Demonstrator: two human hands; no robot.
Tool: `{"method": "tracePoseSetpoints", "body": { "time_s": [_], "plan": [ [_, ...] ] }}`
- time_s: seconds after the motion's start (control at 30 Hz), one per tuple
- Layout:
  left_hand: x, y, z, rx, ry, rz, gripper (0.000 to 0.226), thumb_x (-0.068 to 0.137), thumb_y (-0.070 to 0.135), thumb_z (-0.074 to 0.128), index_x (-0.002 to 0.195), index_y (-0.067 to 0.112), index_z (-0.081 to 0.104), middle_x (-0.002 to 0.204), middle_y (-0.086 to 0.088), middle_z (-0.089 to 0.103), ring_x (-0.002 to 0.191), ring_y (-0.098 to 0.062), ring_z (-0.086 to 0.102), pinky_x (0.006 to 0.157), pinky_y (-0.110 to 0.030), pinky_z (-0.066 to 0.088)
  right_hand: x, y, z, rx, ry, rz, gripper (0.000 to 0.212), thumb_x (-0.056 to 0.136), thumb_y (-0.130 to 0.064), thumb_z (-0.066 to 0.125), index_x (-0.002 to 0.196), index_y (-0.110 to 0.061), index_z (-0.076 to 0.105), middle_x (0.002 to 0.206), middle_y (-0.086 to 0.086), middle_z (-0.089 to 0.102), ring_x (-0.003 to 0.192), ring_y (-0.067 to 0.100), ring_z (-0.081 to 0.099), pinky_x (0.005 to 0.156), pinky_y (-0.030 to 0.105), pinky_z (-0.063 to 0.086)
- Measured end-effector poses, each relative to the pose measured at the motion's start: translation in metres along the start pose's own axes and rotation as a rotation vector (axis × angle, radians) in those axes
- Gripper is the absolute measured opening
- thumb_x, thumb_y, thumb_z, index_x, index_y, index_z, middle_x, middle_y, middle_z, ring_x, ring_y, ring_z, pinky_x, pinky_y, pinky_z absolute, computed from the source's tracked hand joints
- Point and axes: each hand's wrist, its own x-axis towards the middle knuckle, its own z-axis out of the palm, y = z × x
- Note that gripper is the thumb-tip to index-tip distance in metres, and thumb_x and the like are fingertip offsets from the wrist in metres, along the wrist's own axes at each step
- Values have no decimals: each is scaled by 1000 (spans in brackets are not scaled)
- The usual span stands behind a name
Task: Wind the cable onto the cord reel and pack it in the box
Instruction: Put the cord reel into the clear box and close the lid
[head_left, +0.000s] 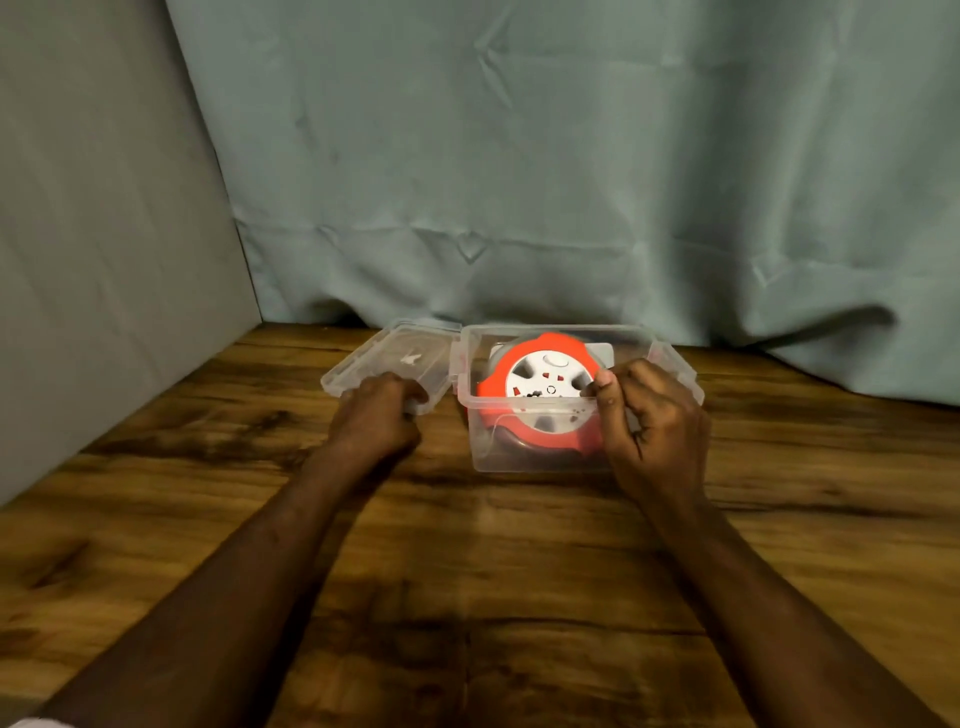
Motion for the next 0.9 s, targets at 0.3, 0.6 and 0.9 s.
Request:
{"method": "tracePoseSetpoints", "body": {
  "time_s": [0.3,0.6,0.9],
  "plan": [
    [10,-1,-45,163,215,314,24,92,13,65,115,17,57,124,-8,57,115,-25,54,98,-42,46,0,2,3,-79,2,-43,23,99,-19,67,84,-5,77,81,5,72,74,18,63,64,34,48],
    [-13,68,-161,-975,437,344,16,104,28,50,114,17,57,122,-5,68,111,-20,69,92,-50,59,11,-17,-8,67,22,93,24,99,-26,61,107,-8,76,105,4,71,98,20,67,81,34,55],
    [12,96,-105,-1679,-78,-140,39,107,23,46,119,-11,60,107,-22,72,73,-22,78,59,-28,61,64,-1,-40,656,285,564,42,101,-29,64,139,-12,60,125,-4,70,118,8,65,104,32,51]
  ]
}}
